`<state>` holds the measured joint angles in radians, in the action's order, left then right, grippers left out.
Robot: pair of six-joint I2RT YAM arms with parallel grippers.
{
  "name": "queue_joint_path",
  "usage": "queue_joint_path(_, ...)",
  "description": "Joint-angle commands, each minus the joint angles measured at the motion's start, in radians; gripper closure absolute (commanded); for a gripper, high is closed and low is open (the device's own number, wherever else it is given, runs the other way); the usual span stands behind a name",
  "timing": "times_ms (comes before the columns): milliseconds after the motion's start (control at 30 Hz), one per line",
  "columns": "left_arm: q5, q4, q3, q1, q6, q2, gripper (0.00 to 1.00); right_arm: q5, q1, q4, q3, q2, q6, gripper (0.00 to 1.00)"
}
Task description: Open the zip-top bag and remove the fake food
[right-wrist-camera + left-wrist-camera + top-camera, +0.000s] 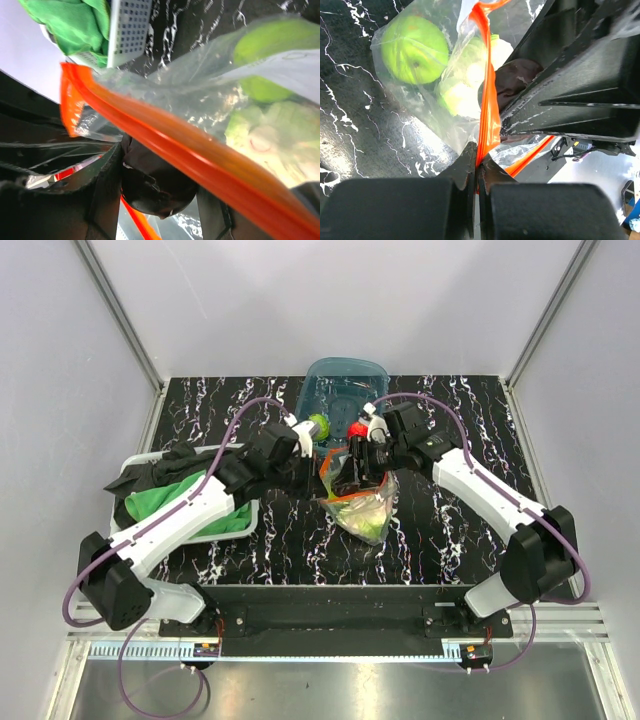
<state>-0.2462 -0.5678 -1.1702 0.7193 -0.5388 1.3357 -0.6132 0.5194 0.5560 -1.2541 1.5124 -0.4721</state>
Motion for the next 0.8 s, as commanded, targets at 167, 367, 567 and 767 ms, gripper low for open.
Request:
queue_joint_path(167, -0.116, 0.043, -0.152, 0.017, 0.01, 0.069, 1.0, 0.116, 0.096, 0.042, -0.102, 0.054, 0.024, 0.72)
queue_joint_path(367, -0.16, 0.042, -0.149, 0.04, -0.003, 0.1, 1.0, 0.15, 0.097, 0.012, -0.185, 0.098, -0.054, 0.73)
queue_joint_path(567, -0.024, 0.02, -0.046, 0.005, 0.005, 0.002, 1.0, 0.179, 0.099, 0.07, -0.189, 0.01, -0.05, 0.75)
queue_joint_path(767, 0.021, -0.033, -0.071, -0.037, 0.042, 0.031, 1.0, 0.185, 0.1, 0.191, -0.293, -0.055, 0.003, 0.75)
